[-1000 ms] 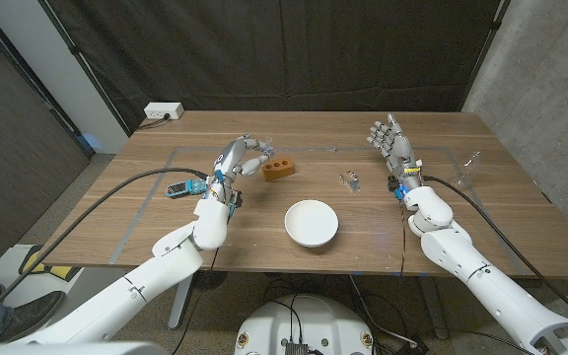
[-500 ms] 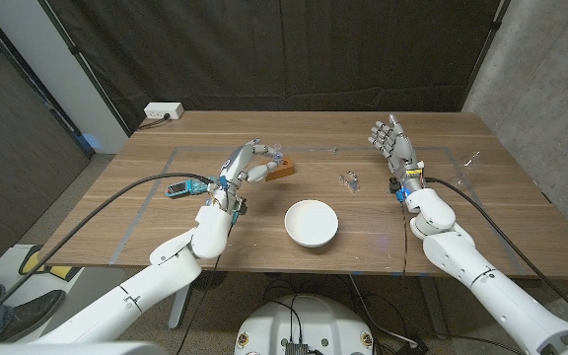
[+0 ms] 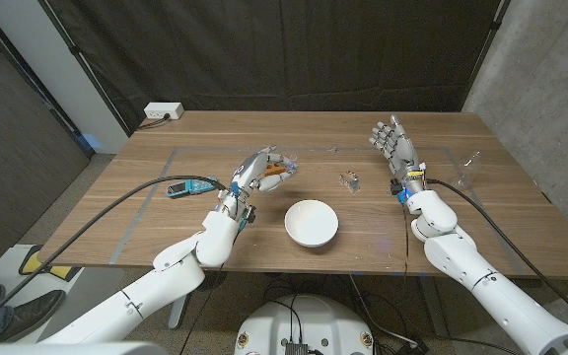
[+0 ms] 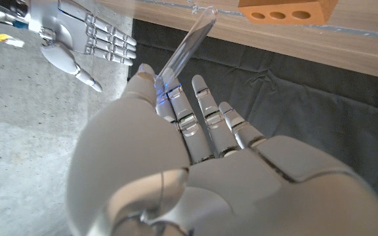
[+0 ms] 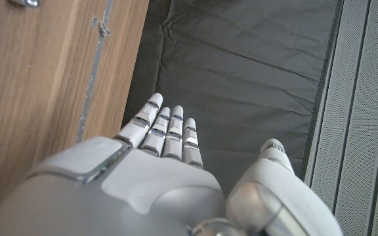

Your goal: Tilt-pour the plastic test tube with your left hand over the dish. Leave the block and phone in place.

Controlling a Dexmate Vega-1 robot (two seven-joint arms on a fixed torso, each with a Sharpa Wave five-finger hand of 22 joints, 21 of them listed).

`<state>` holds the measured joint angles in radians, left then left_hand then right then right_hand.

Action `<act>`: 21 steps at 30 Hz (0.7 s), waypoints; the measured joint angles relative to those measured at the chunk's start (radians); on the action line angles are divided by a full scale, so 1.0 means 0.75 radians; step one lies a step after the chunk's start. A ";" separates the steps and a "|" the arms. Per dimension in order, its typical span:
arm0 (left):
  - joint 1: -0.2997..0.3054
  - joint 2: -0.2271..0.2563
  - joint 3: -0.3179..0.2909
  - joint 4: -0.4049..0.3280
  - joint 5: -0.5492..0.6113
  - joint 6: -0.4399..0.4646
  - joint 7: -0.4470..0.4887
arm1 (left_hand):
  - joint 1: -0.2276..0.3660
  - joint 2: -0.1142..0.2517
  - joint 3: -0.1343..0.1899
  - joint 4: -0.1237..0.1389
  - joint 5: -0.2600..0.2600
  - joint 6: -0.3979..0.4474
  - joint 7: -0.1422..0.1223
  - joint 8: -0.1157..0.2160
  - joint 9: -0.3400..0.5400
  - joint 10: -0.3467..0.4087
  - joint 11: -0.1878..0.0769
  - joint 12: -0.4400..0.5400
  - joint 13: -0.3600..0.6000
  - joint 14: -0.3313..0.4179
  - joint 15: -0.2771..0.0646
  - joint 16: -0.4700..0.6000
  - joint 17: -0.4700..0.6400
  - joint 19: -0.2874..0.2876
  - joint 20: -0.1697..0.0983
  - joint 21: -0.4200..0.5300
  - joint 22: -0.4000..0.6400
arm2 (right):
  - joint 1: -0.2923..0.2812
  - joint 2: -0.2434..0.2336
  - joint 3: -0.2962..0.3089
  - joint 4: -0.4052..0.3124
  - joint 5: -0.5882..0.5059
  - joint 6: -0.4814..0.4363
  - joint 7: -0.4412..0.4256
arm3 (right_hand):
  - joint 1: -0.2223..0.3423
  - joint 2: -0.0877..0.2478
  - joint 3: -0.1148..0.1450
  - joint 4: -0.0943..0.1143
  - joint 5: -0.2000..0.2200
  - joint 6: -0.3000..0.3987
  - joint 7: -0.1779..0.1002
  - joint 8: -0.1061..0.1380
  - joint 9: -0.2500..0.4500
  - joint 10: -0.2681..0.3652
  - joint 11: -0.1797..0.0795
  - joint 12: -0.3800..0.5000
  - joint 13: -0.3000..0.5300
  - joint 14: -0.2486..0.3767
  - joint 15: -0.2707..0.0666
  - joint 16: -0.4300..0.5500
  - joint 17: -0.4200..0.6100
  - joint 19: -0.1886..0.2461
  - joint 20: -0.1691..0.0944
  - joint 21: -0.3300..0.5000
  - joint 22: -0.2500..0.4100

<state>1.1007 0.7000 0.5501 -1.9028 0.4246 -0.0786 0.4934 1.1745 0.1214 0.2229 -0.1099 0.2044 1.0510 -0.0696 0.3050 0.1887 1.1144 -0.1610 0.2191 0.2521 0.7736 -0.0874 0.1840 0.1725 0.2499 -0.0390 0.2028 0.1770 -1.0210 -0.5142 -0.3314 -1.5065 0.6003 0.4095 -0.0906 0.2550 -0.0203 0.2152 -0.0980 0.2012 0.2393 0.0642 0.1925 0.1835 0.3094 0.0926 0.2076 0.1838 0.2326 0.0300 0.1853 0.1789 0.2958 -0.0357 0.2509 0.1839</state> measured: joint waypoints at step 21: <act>0.014 0.100 0.029 -0.112 0.308 0.101 -0.043 | 0.007 -0.007 0.000 0.000 -0.001 0.019 0.000 -0.002 0.000 0.000 0.000 -0.005 0.002 0.000 0.000 0.000 0.000 0.000 0.000 0.000 0.000 | -0.021 -0.004 0.009 0.005 0.015 0.019 0.019 | 0.000 0.000 0.000 0.000 0.000 0.000 0.000 0.000 0.000 0.000 0.000 0.000 0.000 0.000 0.000 0.000 0.000 0.005 -0.005 -0.011 0.000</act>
<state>1.1112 0.7747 0.5720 -1.9869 0.6557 -0.0031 0.4609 1.1798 0.1162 0.2229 -0.1099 0.2039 1.0649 -0.0693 0.3035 0.1886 1.1144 -0.1610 0.2152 0.2535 0.7735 -0.0873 0.1840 0.1726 0.2499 -0.0390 0.2028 0.1770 -1.0365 -0.5176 -0.3249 -1.5027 0.6113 0.4238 -0.0761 0.2549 -0.0204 0.2153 -0.0980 0.2012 0.2393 0.0642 0.1925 0.1836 0.3094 0.0926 0.2076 0.1838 0.2327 0.0300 0.1853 0.1789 0.2995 -0.0394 0.2430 0.1838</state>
